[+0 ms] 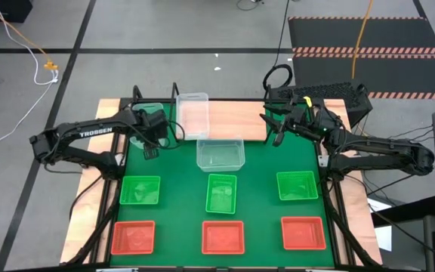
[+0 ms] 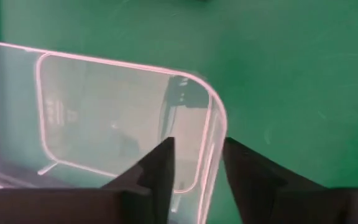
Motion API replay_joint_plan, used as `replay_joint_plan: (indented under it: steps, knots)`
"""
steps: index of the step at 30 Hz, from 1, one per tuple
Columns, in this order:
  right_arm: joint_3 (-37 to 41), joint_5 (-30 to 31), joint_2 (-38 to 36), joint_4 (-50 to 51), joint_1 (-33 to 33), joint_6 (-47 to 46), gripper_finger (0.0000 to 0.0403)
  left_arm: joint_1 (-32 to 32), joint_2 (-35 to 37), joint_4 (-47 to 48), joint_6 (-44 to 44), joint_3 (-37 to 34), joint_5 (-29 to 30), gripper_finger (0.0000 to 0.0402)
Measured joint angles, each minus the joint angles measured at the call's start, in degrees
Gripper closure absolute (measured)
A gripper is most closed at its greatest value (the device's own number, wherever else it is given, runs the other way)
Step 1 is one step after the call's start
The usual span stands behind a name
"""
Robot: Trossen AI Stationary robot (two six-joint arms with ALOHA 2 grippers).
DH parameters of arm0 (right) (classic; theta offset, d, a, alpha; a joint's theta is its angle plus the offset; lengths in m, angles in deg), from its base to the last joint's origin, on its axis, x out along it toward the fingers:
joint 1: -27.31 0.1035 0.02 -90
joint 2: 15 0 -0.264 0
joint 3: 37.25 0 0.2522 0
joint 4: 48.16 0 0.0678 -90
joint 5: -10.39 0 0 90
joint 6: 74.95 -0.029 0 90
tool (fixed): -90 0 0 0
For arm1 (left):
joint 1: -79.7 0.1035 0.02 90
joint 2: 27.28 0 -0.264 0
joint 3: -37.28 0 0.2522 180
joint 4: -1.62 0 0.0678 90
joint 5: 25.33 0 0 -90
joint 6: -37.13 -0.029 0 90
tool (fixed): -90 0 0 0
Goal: Stack baskets on shelf by color
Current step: Stack the left transparent bin on the top of the other transparent bin on the shelf
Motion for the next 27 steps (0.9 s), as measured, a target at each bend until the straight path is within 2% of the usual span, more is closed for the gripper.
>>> replay_joint_plan:
  steps: [7, 12, 17, 22, 27]
  knots:
    - [0.0, 0.0, 0.0, 0.0, 0.0, -0.1, 0.0259, 0.0, 0.0, 0.7, 0.4, 0.0, -3.9, 0.0388]
    - [0.0, 0.0, 0.0, 0.0, 0.0, -0.1, 0.0259, -0.2, 0.6, 1.6, 1.0, 0.1, -4.1, 0.0393]
    - [0.0, 0.0, 0.0, -0.1, 0.0, 0.0, 0.0259, -1.1, 1.3, 8.1, 6.2, 3.9, -0.9, 0.0395]
    - [0.0, 0.0, 0.0, 0.0, 0.0, -0.1, 0.0259, -3.0, 1.3, 17.6, 12.9, 12.1, 3.3, 0.0397]
    - [0.0, 0.0, 0.0, -0.5, 0.0, 0.0, 0.0259, -6.5, 1.3, 27.4, 19.6, 24.0, 13.6, 0.0398]
